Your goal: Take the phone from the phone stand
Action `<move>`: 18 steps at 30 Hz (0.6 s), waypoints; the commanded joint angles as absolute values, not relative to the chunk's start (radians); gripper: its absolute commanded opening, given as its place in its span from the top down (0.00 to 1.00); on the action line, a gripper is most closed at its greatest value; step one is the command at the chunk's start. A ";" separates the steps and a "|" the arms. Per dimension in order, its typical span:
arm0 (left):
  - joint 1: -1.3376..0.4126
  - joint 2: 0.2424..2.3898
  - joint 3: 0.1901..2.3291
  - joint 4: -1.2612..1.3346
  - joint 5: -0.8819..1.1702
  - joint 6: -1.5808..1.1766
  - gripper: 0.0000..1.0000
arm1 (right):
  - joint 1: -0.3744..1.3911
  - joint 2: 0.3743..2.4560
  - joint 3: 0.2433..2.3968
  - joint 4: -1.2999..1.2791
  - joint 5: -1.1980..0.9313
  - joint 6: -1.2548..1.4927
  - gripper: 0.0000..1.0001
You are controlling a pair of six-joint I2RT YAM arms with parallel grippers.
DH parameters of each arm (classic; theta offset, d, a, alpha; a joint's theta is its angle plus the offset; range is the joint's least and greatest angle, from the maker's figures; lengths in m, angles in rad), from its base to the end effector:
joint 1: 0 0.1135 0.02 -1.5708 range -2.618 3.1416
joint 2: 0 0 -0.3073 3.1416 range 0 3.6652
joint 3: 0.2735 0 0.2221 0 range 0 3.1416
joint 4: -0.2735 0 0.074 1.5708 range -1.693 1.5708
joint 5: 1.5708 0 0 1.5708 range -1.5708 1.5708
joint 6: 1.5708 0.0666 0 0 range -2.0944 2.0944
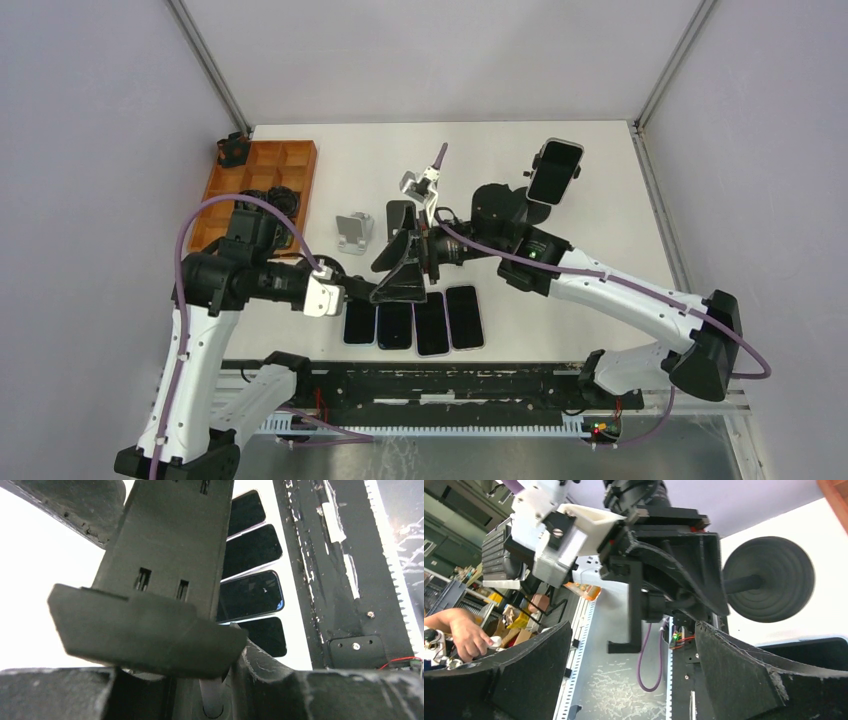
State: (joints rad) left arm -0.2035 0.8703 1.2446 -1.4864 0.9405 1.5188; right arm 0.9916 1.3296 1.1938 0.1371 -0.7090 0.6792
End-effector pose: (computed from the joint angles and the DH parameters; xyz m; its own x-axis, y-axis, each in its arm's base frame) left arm 0.0373 -0.0626 0.3809 0.4232 0.5137 -0.7464 0.9013 -0.1547 0.4045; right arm 0.1231 0.2674 0.4426 -0.6223 -0.0805 -0.7786 -0.7720 -0.1014 0.6275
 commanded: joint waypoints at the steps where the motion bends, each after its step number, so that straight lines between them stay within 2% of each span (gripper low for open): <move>1: -0.201 0.850 1.237 -1.447 0.904 1.626 0.98 | 1.027 1.363 1.267 0.114 -0.732 0.645 0.02; 8: -0.201 0.843 1.230 -1.463 0.878 1.657 0.98 | 1.079 1.447 1.323 0.003 -0.739 0.588 0.02; 11: -0.201 0.840 1.230 -1.463 0.874 1.664 0.98 | 1.084 1.476 1.353 -0.081 -0.724 0.555 0.08; 15: -0.201 0.840 1.238 -1.463 0.884 1.660 0.98 | 1.084 1.471 1.333 -0.031 -0.714 0.560 0.24; 18: -0.201 0.837 1.243 -1.465 0.889 1.652 0.98 | 1.084 1.453 1.305 0.060 -0.709 0.577 0.43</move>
State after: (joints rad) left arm -0.2035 0.8516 1.2198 -1.4902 0.8635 1.5959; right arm 1.0821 1.4864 1.3010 -0.0555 -0.7223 0.5804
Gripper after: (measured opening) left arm 0.340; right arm 0.662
